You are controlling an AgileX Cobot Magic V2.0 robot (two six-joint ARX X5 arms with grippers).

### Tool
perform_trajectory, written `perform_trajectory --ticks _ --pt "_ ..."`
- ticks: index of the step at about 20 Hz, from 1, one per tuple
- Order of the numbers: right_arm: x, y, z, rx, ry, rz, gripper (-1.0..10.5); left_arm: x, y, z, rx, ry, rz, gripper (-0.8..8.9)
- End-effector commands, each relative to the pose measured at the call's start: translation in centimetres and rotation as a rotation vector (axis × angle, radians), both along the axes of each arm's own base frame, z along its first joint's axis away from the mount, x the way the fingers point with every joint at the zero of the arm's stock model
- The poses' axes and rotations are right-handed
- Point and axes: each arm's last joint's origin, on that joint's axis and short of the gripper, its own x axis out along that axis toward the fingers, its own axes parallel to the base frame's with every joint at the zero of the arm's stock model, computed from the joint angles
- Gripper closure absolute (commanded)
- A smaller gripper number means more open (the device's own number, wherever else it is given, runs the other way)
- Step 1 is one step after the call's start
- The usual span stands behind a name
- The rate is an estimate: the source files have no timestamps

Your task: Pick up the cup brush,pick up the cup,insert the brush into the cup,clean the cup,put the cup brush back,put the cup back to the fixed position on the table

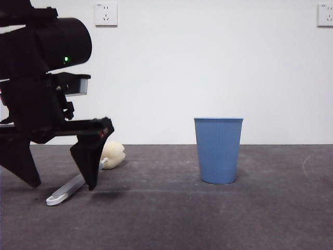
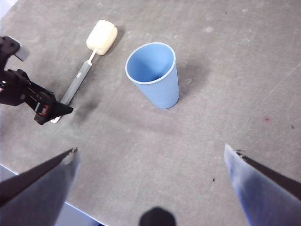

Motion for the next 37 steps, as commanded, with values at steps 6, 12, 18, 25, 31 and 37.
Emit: perform_trajectory --ticks 6,12,18,25,31,37 --pt "0.0 0.0 0.0 0.006 0.003 -0.002 4.1 -0.1 -0.5 -0.9 0.009 0.033 0.021 4.32" --pt "0.0 0.0 0.0 0.006 0.003 -0.002 4.1 -0.4 -1.0 -0.9 -0.035 0.066 -0.017 8.21" --pt "0.0 0.0 0.0 0.006 0.003 -0.002 4.1 -0.6 -1.0 -0.4 -0.042 0.053 -0.019 8.21" --pt "0.0 0.0 0.0 0.008 0.007 -0.004 4.1 -0.8 -0.9 0.4 -0.055 0.033 -0.02 8.21" --pt "0.7 0.1 -0.3 0.035 0.06 -0.029 4.1 -1.3 -0.6 1.7 -0.086 0.016 -0.042 8.21" --pt "4.2 1.0 -1.8 0.129 0.128 0.108 4.1 -4.3 1.2 7.7 -0.159 -0.165 -0.098 8.21"
